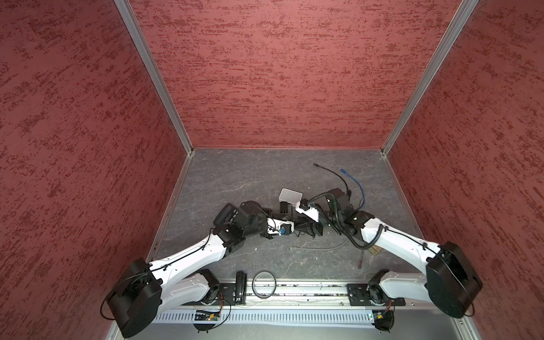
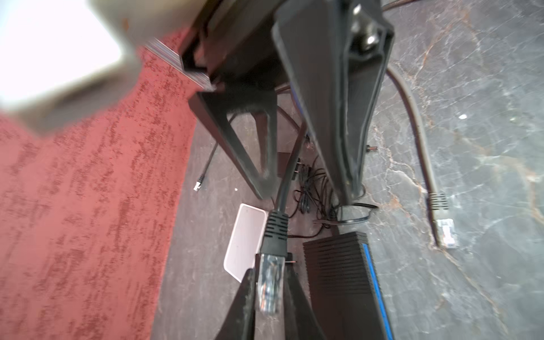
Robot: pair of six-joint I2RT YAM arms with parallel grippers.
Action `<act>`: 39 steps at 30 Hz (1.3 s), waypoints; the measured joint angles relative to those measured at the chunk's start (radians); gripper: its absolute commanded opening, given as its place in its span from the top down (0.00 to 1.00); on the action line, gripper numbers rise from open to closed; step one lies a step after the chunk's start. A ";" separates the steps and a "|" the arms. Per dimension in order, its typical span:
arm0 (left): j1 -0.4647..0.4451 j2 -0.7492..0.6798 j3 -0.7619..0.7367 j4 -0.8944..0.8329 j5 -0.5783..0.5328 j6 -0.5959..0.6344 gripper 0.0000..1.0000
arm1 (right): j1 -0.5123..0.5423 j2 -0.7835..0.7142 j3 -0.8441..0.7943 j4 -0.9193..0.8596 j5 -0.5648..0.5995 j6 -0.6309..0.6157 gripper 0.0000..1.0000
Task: Insert the plug into the switch port
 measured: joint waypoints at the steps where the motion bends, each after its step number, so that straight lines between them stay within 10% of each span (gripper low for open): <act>1: 0.005 0.000 0.000 -0.011 0.014 -0.009 0.81 | 0.003 -0.011 -0.013 0.022 0.015 -0.005 0.35; 39: 0.096 0.000 0.021 -0.051 0.261 -0.126 0.81 | 0.105 0.020 -0.090 0.319 0.093 -0.069 0.70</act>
